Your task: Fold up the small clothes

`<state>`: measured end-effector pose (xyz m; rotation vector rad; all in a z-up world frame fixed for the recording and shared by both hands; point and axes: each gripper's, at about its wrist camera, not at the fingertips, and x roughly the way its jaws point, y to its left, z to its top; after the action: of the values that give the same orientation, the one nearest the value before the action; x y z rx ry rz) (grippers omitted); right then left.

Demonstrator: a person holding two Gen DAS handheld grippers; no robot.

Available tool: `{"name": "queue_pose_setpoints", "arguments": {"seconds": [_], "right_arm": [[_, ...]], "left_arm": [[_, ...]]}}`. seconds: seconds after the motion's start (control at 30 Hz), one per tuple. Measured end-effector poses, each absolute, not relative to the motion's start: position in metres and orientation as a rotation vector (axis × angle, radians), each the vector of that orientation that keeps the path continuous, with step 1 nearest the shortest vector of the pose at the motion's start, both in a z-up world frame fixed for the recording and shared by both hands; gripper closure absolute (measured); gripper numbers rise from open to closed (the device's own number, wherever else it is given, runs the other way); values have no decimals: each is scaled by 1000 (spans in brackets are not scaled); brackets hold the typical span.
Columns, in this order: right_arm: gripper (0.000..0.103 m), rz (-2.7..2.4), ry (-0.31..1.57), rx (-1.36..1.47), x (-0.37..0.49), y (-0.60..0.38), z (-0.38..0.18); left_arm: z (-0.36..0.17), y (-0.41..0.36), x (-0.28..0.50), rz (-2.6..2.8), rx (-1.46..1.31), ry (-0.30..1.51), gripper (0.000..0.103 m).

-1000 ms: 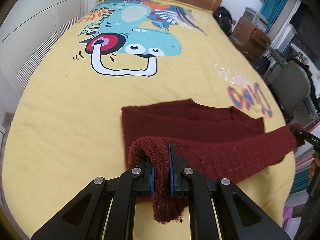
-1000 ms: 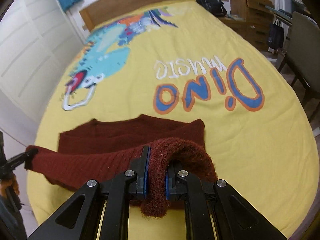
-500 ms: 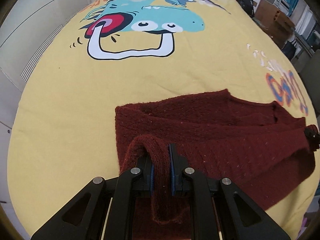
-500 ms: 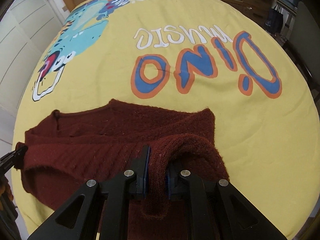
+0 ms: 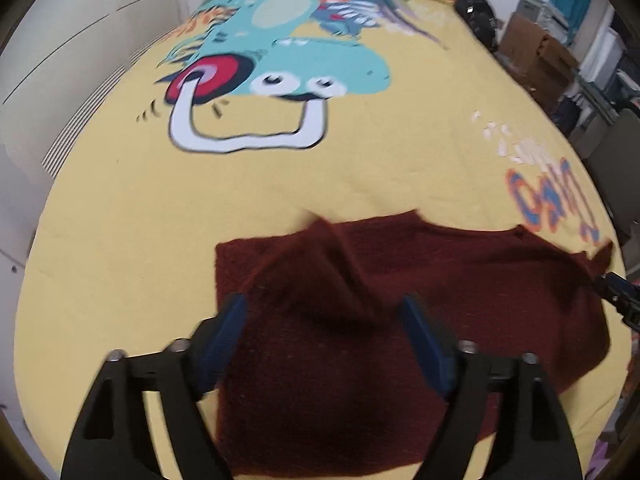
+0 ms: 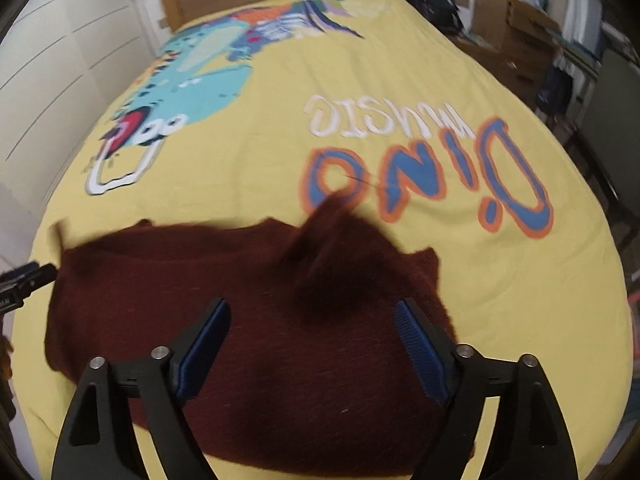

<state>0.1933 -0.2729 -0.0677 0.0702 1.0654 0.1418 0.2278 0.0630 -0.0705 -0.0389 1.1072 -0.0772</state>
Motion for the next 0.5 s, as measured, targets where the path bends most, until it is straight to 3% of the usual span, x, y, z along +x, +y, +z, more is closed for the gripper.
{"name": "queue_pose_setpoints", "arguments": {"seconds": [0.07, 0.23, 0.5], "right_arm": [[0, 179, 1040, 45, 184, -258, -63], [0, 250, 1007, -43, 160, -215, -70], [0, 247, 1016, -96, 124, -185, -119]], "left_arm": [[-63, 54, 221, -116, -31, 1073, 2], [-65, 31, 204, -183, -42, 1040, 1], [-122, 9, 177, -190, 15, 1105, 1]]}}
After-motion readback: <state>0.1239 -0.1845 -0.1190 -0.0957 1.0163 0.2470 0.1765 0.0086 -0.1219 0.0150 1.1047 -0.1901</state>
